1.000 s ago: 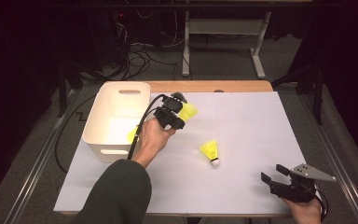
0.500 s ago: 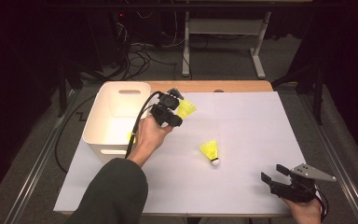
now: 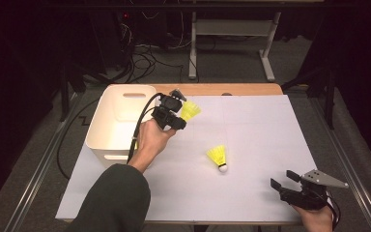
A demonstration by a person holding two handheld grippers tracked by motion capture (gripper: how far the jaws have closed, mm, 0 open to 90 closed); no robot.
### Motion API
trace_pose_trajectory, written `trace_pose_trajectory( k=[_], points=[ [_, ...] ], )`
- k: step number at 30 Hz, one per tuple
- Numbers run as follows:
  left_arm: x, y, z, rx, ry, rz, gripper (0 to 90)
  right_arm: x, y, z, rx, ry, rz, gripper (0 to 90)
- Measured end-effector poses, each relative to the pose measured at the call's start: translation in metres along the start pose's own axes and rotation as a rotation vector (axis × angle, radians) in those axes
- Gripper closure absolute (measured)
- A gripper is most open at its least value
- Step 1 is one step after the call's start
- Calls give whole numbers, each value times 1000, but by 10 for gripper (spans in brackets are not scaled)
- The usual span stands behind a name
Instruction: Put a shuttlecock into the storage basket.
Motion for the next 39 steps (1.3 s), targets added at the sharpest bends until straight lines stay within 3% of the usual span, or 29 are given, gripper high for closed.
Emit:
trace_pose_trajectory(
  k=[39],
  points=[
    [-26, -24, 4, -57, 47, -23, 646, 0, 0, 0, -2, 1, -1, 283]
  ],
)
Point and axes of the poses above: each handheld gripper's, and its own axes: x roughly forward along the jaws, z roughly out of its underside, y roughly to its right, the point moved 9 cm from there along x, roughly forward along the jaws, and after that the axes turned 3 degrees about -y, right-handed, at the moved point
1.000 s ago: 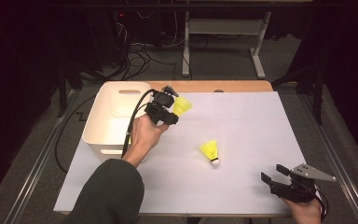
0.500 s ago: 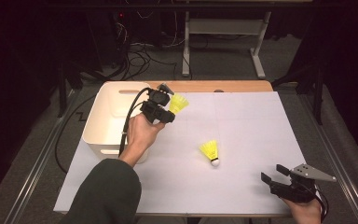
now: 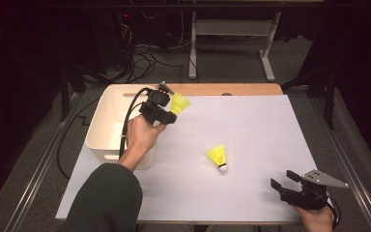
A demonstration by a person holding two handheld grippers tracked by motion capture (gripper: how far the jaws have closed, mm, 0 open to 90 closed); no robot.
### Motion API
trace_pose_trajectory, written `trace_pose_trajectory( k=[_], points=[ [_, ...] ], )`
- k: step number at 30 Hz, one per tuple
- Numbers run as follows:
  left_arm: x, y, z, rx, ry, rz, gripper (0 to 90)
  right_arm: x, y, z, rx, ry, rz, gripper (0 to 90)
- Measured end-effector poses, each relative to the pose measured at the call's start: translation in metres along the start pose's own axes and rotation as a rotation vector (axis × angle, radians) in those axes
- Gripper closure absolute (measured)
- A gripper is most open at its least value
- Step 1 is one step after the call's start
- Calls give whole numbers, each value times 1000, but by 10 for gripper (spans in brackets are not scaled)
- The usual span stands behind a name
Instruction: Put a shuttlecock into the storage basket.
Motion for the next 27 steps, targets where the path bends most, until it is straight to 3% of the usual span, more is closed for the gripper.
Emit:
trace_pose_trajectory(
  k=[27],
  points=[
    [-13, -13, 3, -24, 17, -1, 646, 0, 0, 0, 1, -1, 0, 283]
  ],
)
Point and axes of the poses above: each handheld gripper's, and its own axes: x roughly forward along the jaws, z roughly out of its underside, y roughly to its right, the point moved 9 cm from there along x, roughly forward along the jaws, and after that the axes turned 3 degrees about -y, right-handed, at the moved point
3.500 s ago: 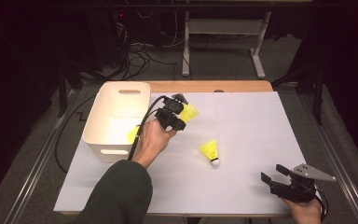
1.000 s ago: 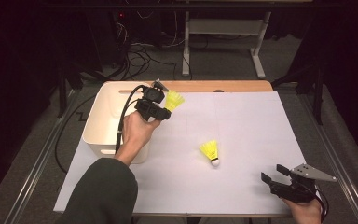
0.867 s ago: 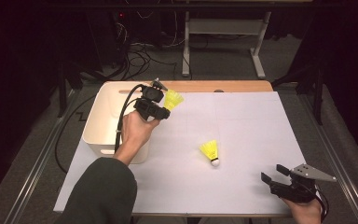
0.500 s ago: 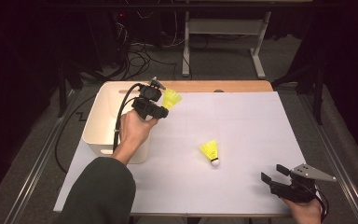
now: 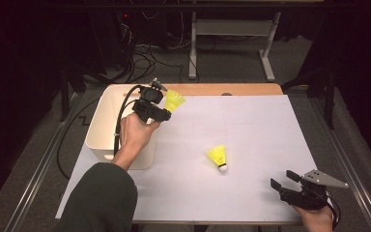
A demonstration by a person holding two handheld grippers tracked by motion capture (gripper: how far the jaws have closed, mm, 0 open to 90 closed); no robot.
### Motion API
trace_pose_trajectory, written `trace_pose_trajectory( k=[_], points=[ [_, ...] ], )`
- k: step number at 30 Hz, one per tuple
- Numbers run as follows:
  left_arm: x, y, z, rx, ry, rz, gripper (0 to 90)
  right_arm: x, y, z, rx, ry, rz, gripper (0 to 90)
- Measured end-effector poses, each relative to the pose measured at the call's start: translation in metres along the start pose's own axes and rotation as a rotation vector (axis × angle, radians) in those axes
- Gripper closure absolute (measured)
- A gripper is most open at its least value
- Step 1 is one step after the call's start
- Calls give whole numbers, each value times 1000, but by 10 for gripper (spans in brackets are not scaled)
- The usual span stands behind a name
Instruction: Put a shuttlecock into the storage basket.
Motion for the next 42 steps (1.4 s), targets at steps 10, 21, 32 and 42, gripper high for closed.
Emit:
trace_pose_trajectory(
  k=[10, 21, 32, 42],
  points=[
    [-5, -7, 2, -21, 11, 9, 646, 0, 0, 0, -2, -2, -1, 282],
    [-11, -16, 6, -32, 14, -4, 645, 0, 0, 0, -1, -1, -1, 283],
    [-13, -23, 9, -46, 18, -7, 646, 0, 0, 0, -1, 0, 1, 283],
    [-15, -29, 13, -53, 22, -5, 646, 0, 0, 0, -6, -3, 1, 283]
  ],
)
Point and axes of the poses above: each handheld gripper's, and its own axes: x roughly forward along the jaws, z roughly out of its underside, y roughly to its right, the point moved 9 cm from there along x, roughly forward along the jaws, and after that the axes turned 3 degrees about -y, right-handed, at the moved point
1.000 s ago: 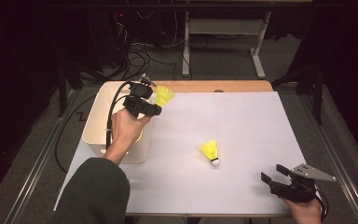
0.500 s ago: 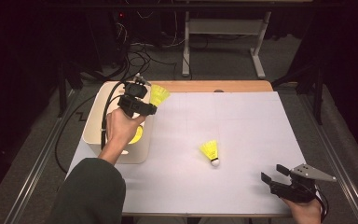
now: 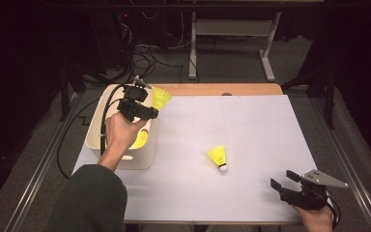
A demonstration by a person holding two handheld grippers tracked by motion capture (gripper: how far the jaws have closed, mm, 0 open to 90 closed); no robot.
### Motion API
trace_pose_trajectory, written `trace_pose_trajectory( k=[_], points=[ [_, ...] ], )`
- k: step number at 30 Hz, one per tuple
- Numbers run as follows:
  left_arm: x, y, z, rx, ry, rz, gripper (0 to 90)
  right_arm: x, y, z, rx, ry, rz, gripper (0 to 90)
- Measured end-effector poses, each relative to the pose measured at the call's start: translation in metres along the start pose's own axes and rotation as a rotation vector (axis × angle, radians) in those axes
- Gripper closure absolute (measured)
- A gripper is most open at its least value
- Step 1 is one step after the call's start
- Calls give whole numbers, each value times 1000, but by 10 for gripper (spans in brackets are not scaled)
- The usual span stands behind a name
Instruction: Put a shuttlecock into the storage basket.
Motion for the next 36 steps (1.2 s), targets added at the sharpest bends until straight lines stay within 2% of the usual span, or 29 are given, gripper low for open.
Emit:
trace_pose_trajectory(
  k=[20, 36],
  points=[
    [-4, -18, 6, -43, 10, -17, 645, 0, 0, 0, 0, -1, 0, 282],
    [-3, -27, 10, -65, 11, -24, 646, 0, 0, 0, 0, -2, 0, 283]
  ],
)
Point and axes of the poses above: each handheld gripper's, and its own axes: x roughly forward along the jaws, z roughly out of its underside, y roughly to its right, the point moved 9 cm from there along x, roughly forward along the jaws, and after that the axes turned 3 degrees about -y, right-handed, at the moved point
